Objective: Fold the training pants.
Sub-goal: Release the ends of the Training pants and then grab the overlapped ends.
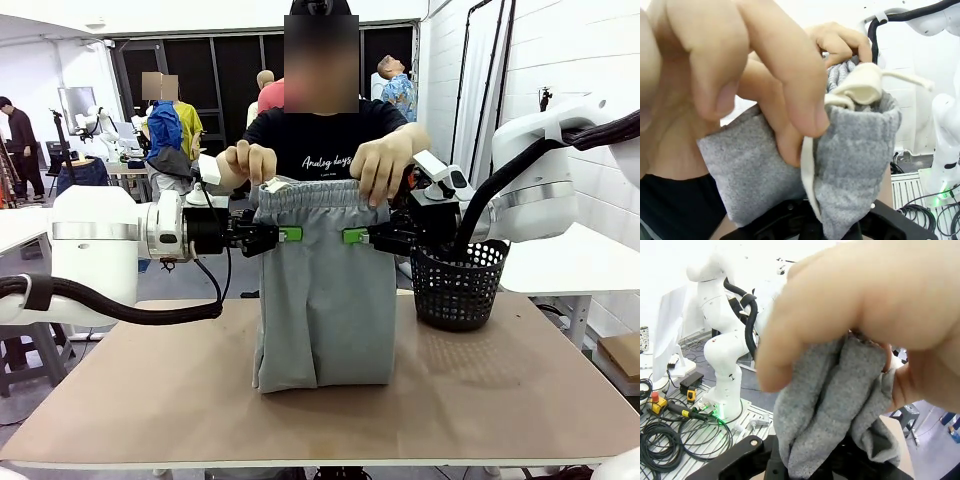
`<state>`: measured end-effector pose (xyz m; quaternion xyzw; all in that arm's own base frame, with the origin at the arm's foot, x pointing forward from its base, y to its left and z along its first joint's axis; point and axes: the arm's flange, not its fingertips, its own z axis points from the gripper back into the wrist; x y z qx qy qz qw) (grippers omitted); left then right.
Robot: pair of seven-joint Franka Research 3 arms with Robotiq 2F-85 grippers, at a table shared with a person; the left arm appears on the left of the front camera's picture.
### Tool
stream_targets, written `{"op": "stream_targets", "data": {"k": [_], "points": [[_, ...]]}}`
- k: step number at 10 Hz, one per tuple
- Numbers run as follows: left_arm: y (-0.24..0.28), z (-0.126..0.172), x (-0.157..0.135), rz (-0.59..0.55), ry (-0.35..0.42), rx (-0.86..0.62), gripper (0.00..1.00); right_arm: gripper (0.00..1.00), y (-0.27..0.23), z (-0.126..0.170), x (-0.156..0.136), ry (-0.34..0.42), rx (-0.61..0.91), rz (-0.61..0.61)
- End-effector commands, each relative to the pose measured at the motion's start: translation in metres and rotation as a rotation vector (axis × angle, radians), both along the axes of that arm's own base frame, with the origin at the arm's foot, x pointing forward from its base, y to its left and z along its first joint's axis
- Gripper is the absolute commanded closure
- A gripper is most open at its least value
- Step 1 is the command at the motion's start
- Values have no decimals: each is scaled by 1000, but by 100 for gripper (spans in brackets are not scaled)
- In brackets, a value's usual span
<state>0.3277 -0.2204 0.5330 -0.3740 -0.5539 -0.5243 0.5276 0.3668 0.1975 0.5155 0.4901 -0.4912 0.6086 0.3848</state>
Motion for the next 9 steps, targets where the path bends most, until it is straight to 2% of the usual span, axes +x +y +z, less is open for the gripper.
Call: {"op": "stream_targets", "data": {"k": [1, 9], "points": [[-1, 1, -1, 8, 10, -16, 100, 100, 0, 1, -1, -1, 11, 8], [-1, 1, -1, 8, 10, -16, 100, 100, 0, 1, -1, -1, 11, 8]]}}
